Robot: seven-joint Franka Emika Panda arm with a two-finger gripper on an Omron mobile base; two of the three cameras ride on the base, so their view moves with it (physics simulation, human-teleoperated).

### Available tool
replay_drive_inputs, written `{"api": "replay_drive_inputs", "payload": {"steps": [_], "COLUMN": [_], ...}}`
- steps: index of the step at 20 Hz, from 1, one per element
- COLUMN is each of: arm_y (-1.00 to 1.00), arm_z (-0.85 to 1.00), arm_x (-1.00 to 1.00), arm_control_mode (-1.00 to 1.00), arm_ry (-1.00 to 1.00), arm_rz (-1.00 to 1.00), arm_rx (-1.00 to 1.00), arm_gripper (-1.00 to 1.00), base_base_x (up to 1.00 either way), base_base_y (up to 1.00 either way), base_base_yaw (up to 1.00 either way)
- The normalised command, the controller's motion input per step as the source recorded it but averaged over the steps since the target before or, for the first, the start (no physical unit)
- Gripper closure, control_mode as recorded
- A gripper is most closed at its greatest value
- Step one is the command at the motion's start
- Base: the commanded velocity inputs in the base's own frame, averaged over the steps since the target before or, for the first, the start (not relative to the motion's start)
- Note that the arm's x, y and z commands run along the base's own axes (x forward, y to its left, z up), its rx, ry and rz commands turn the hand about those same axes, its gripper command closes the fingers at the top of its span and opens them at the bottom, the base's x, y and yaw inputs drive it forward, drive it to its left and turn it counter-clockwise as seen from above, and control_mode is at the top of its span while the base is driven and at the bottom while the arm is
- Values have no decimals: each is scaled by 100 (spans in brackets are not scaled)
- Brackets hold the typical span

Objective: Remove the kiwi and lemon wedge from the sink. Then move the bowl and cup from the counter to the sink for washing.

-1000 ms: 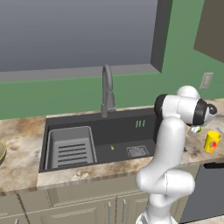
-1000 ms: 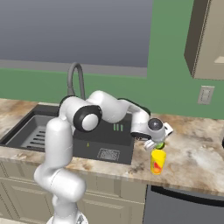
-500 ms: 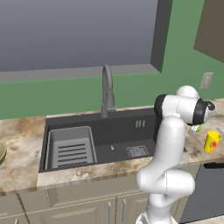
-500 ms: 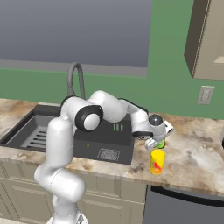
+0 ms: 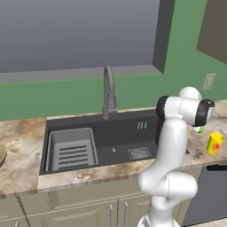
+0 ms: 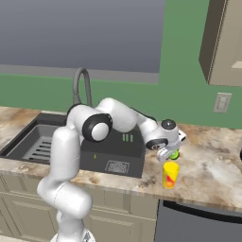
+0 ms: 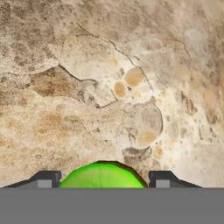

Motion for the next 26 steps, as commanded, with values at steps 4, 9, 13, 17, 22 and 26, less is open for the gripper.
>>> {"api": "replay_drive_inputs", "payload": {"steps": [4, 9, 13, 17, 22, 26], "arm_y": [-3, 0, 0, 1, 7, 16], "arm_z": [-1, 8, 18, 28, 35, 34], "arm_x": [-1, -11, -14, -15, -17, -19], "arm_control_mode": [-100, -100, -100, -100, -100, -100], "arm_ry": [16, 13, 11, 8, 11, 9], "arm_rz": [3, 7, 6, 4, 5, 5], "arm_rx": [0, 0, 0, 0, 4, 8], "arm_gripper": [-100, -100, -100, -100, -100, -100], "base_base_x": [0, 0, 0, 0, 0, 0], "base_base_y": [0, 0, 0, 0, 0, 0], "base_base_yaw": [0, 0, 0, 0, 0, 0]}}
